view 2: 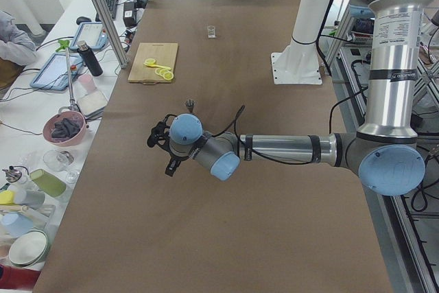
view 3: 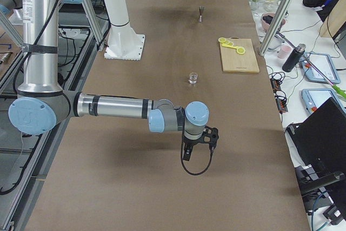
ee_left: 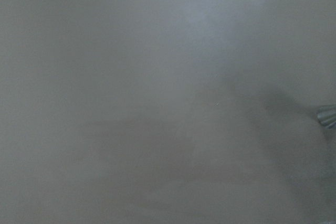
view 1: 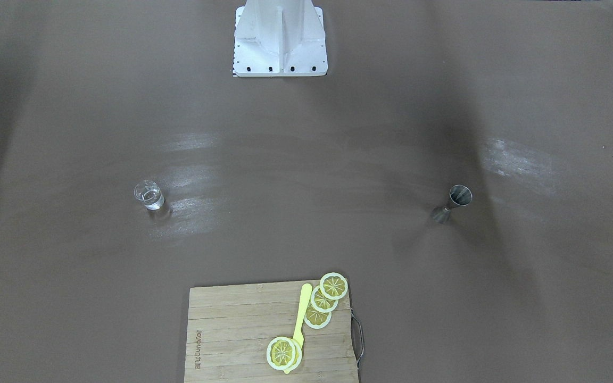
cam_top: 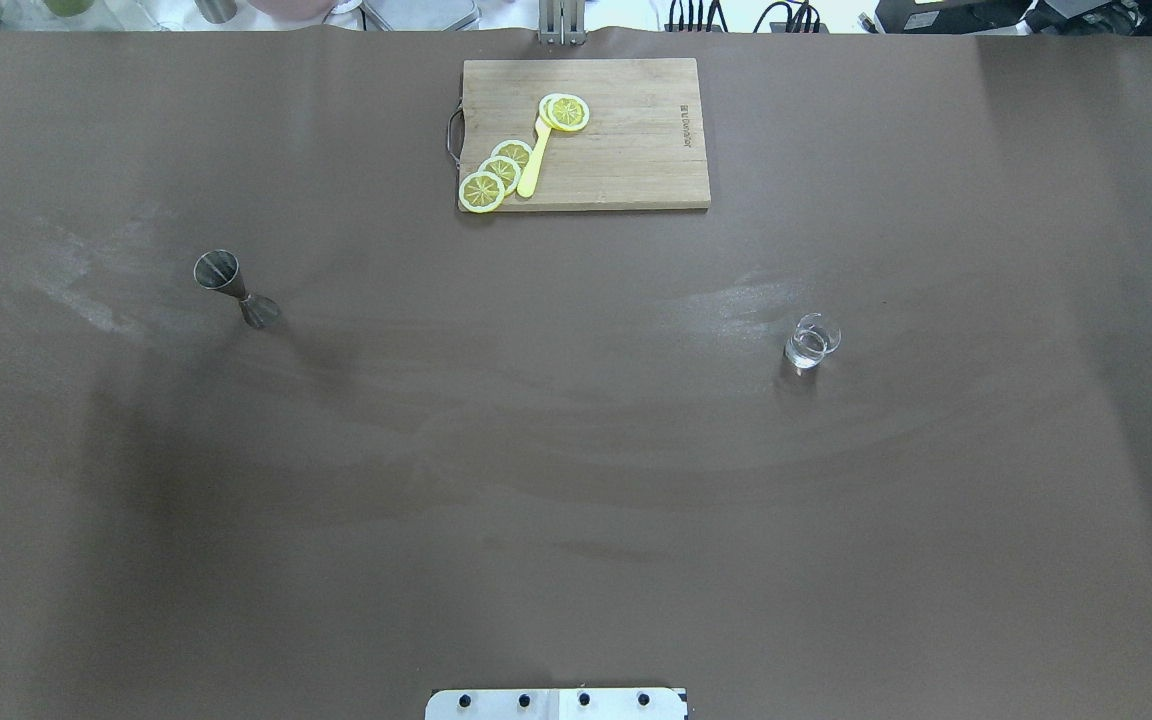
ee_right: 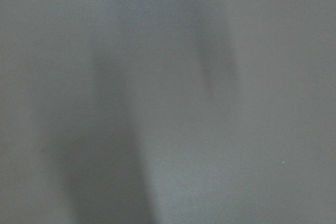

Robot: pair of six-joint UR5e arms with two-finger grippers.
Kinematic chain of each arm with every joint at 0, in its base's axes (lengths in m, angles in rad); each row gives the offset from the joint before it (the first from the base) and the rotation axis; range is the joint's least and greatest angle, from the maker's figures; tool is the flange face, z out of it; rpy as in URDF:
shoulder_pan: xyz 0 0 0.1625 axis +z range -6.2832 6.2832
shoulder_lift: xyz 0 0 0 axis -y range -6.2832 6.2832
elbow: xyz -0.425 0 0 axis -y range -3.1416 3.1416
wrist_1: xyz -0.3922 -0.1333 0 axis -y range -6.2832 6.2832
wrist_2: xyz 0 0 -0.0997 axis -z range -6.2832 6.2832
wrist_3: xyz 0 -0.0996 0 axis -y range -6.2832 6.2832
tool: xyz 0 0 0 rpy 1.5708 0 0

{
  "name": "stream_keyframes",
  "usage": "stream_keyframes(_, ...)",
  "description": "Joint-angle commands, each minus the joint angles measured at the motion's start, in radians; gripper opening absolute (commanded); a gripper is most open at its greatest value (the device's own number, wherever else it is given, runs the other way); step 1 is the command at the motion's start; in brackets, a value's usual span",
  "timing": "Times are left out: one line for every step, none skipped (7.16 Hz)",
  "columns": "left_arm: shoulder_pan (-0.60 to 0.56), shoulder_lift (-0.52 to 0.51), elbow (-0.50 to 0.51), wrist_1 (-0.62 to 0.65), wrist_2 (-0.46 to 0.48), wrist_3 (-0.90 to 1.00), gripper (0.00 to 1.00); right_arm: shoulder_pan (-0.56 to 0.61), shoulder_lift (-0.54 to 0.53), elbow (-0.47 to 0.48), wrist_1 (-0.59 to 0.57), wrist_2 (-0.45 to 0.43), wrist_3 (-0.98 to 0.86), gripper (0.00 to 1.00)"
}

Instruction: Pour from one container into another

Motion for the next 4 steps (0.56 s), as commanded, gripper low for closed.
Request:
stream_keyframes(0.106,0.025,-0.007,-0.207,0.096,-0.053,0.98,0.0,-0.004,0.003,0.0,0.002,0.0,1.0)
stream_keyframes(0.153,0.031,-0.049,-0.268,0.172,-0.069,0.98,0.0,-0.004,0.003,0.002,0.003,0.0,1.0)
stream_keyframes(0.297,0.039,-0.085,-0.38,0.373,-0.072,0.98,-0.003,-0.001,0.003,-0.001,0.005,0.002,1.0)
stream_keyframes(0.45,0.048,-0.141,-0.437,0.64,-0.082,0.98,-0.01,0.003,0.003,-0.002,0.003,0.002,1.0)
